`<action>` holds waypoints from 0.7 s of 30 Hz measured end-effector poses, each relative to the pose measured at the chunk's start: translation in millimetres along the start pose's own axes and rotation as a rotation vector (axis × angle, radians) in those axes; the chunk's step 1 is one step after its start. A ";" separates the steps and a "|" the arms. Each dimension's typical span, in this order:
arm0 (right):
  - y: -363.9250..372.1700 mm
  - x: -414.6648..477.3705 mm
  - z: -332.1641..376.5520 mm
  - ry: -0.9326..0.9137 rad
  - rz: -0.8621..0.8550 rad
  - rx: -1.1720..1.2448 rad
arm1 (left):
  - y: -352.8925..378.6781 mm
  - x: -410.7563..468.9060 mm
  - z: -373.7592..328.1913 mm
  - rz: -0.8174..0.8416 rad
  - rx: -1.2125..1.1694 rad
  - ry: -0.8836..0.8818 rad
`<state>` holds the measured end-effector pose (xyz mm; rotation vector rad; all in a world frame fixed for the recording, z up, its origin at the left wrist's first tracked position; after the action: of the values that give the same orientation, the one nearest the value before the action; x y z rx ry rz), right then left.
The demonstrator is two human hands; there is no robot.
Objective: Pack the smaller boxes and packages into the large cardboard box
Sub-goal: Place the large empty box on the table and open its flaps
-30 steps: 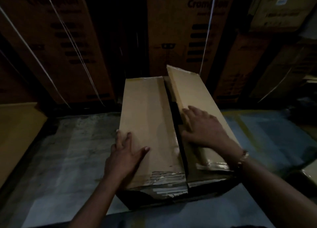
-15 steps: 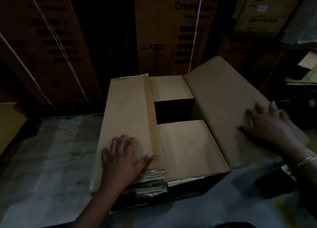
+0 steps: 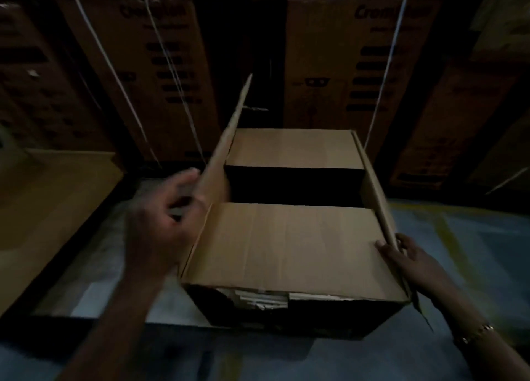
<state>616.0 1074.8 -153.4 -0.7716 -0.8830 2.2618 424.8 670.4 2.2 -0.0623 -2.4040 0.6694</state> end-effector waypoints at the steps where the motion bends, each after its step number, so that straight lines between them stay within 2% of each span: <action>1: -1.8 -0.6 -0.9 -0.014 -0.002 -0.003 | -20.9 11.7 13.9 -0.065 -0.001 -0.048; 4: -5.0 0.5 3.1 -0.071 -0.030 -0.042 | -72.4 27.6 69.4 -0.209 0.063 -0.241; 6: -7.1 2.9 7.8 -0.120 -0.073 -0.075 | -91.6 25.9 113.4 -0.201 0.219 -0.385; 7: -7.4 4.2 11.2 -0.153 -0.089 -0.076 | -96.8 22.9 135.8 -0.133 0.378 -0.469; 9: -6.7 8.9 17.6 -0.219 -0.100 -0.096 | -91.5 8.3 174.2 0.155 0.730 -0.582; 11: -5.5 18.4 23.8 -0.252 -0.088 -0.147 | -63.7 -14.5 191.1 0.446 0.859 -0.645; 12: -4.9 23.0 28.6 -0.264 -0.083 -0.178 | -43.2 -26.2 192.9 0.547 0.790 -0.679; 14: -1.5 31.1 40.2 -0.308 -0.100 -0.263 | 2.4 -49.7 182.0 0.681 0.381 -0.805; 16: 3.6 38.2 54.4 -0.384 -0.148 -0.374 | 38.3 -65.9 164.7 0.649 -0.058 -0.927; 17: 5.9 41.5 61.9 -0.408 -0.159 -0.437 | 50.5 -71.3 162.0 0.616 -0.196 -0.937; 21: 3.6 51.0 97.0 -0.345 -0.068 -0.610 | 52.2 -73.1 156.7 0.511 -0.357 -0.958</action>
<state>514.7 1069.5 -111.8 -0.5847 -1.7823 2.1053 384.4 630.4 -169.2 -0.6549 -3.4684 0.5378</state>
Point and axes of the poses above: each hand's wrist, its own x-axis towards the middle knuckle, its own y-axis out of the palm, z = x × y, the point moved 4 cm from there along x, towards the middle knuckle, and after that the axes turned 1 degree about -z, right-handed, at the moved point
